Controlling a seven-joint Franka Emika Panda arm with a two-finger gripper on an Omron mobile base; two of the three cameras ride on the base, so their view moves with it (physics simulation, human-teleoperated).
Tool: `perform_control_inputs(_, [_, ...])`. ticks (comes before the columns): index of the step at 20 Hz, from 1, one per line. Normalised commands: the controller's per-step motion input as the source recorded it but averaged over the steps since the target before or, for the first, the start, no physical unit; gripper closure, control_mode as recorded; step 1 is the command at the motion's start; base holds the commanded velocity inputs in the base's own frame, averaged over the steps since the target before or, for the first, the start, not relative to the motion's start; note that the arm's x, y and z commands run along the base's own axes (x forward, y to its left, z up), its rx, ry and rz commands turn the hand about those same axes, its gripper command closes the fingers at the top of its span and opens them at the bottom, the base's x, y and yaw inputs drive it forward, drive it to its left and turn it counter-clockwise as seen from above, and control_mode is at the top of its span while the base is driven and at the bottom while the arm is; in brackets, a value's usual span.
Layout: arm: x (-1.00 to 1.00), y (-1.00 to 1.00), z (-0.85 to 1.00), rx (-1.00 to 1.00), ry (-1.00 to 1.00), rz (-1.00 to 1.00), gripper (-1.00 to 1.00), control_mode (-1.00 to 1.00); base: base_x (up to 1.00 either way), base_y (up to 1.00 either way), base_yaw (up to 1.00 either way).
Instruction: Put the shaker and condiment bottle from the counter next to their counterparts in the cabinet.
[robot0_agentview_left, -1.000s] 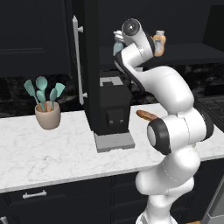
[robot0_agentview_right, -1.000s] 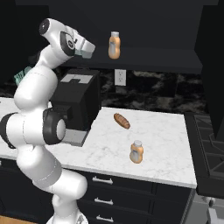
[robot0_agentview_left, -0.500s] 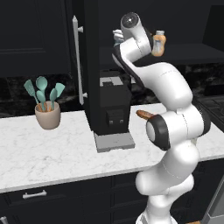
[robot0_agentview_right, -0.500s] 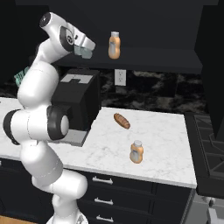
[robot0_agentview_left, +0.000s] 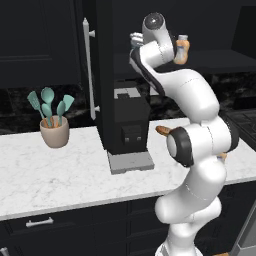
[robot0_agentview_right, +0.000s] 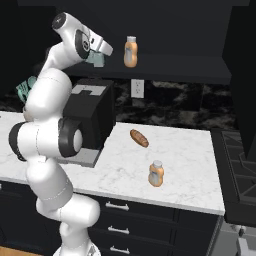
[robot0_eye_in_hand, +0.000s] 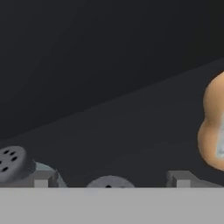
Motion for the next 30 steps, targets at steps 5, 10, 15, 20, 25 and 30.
perform_control_inputs(5, [0.32, -0.09, -0.14, 0.00, -0.15, 0.17, -1.00, -1.00, 0.00, 0.00, 0.00])
perform_control_inputs(10, [0.01, -0.03, -0.04, 0.00, -0.08, 0.12, -1.00, -1.00, 0.00, 0.00, 0.00])
perform_control_inputs(15, [-0.09, 0.00, -0.01, 0.00, -0.06, 0.07, -1.00, -1.00, 0.00, 0.00, 0.00])
perform_control_inputs(20, [-0.46, 0.00, -0.19, 0.00, -0.02, 0.06, -1.00, -1.00, 0.00, 0.00, 0.00])
perform_control_inputs(25, [-0.74, 0.00, -0.38, -0.01, 0.00, 0.03, -1.00, -1.00, 0.00, 0.00, 0.00])
perform_control_inputs(30, [-0.75, 0.00, -0.31, 0.00, 0.00, 0.00, -1.00, -1.00, 0.00, 0.00, 0.00])
